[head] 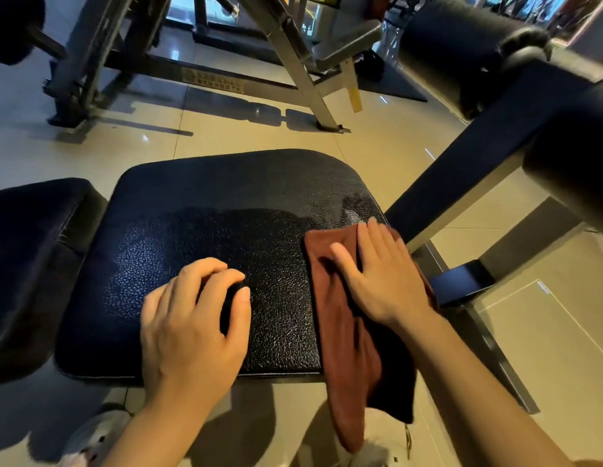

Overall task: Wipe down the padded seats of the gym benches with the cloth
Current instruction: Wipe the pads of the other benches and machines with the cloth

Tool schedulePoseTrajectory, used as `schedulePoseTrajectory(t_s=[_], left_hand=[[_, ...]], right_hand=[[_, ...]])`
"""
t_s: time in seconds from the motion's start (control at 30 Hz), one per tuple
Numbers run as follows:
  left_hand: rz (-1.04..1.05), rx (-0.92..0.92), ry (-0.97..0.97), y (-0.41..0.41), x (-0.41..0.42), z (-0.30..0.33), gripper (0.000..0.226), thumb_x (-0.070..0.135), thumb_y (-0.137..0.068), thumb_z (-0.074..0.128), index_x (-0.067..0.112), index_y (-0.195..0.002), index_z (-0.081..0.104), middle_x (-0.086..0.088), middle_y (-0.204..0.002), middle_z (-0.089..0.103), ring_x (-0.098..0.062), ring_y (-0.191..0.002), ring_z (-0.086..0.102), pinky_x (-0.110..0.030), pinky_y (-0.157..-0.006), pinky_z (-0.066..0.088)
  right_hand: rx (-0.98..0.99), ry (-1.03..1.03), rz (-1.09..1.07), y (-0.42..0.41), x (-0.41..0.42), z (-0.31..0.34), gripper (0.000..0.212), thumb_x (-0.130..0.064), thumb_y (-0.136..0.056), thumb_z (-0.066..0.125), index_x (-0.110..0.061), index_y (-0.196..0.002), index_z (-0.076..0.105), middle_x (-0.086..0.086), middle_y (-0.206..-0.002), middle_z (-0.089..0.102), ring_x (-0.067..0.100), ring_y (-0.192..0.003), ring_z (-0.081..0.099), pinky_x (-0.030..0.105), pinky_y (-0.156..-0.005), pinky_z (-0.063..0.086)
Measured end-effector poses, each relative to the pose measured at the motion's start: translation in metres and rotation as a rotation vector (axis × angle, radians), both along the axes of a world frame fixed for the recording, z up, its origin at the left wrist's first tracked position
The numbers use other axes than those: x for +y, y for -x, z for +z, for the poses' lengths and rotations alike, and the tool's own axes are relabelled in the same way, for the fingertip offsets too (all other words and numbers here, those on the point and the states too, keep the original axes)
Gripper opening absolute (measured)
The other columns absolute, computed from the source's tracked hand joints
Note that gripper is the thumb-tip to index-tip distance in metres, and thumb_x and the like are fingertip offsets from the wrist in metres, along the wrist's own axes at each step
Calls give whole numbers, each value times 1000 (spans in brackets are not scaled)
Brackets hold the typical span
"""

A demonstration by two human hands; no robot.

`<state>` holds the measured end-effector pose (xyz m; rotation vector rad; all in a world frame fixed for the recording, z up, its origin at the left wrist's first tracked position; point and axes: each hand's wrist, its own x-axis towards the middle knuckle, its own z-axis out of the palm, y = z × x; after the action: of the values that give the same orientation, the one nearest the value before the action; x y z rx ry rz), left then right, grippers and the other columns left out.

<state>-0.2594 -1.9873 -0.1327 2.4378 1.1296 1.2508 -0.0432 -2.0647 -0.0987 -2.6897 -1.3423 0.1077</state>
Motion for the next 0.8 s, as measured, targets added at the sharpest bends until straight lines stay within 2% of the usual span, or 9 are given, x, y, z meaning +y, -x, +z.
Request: schedulePoseTrajectory(t_s=[0.1,0.2,0.27,0.33,0.47,0.6,0.67,0.73,0.8], left_hand=[[26,-16,-44,-2,-1,-3,28,29,-91,50,12,-101,70,-6,-111,62,-20,-95,54,-39,-89,36],[29,-30,-106,-2,-1,-6,27,26,-92,51,10,-99,71,-8,-108,64,-22,-93,57,-39,-86,38],[17,-25,-118,-2,-1,-7,26,26,-91,50,11,-97,71,-6,-106,65,-23,-89,60,-38,-83,38],[8,-22,-116,-1,0,-6,26,26,-91,50,12,-95,71,-4,-103,65,-24,-86,62,-36,-83,37],[-4,-25,-98,1,0,-3,26,27,-90,48,14,-91,71,0,-96,65,-22,-83,61,-34,-82,35],[-45,-13,-103,3,2,-2,27,30,-91,47,16,-91,70,1,-93,67,-21,-86,61,-33,-82,36],[-123,-15,-150,3,-1,0,26,32,-91,50,17,-93,71,2,-95,67,-19,-90,60,-34,-83,37],[-300,-20,-172,-5,-13,7,28,37,-90,53,18,-100,71,3,-102,66,-16,-96,59,-35,-88,38],[-503,50,-176,-17,-32,11,35,45,-86,55,22,-107,71,5,-109,65,-13,-103,57,-34,-94,38]], right_hand=[[-14,34,0,-29,31,1,87,-71,-89,2,-16,-157,10,4,-164,5,18,-151,3,39,-123,2],[-59,-11,1,-42,54,-1,90,-73,-89,2,-12,-152,23,9,-162,18,23,-148,16,45,-121,13],[-38,-11,-20,-41,57,-1,86,-70,-93,6,-12,-155,17,9,-163,11,22,-150,11,42,-122,8],[-3,-40,-36,-32,51,2,79,-65,-97,11,-13,-157,7,7,-164,1,20,-151,2,37,-121,1],[-8,-90,15,-9,23,4,79,-66,-94,4,-16,-153,23,8,-162,18,22,-148,16,45,-122,10],[123,-26,97,19,-21,16,57,-48,-103,22,-23,-155,21,-3,-163,12,14,-150,9,35,-122,4],[122,-79,59,31,-46,21,53,-44,-102,31,-27,-152,27,-8,-161,18,11,-148,15,32,-120,10],[95,-211,-69,35,-69,19,50,-40,-100,45,-27,-147,38,-7,-156,30,13,-143,28,33,-116,22],[100,-347,-223,33,-87,14,42,-35,-96,55,-24,-136,50,-2,-142,48,13,-124,44,31,-103,38]])
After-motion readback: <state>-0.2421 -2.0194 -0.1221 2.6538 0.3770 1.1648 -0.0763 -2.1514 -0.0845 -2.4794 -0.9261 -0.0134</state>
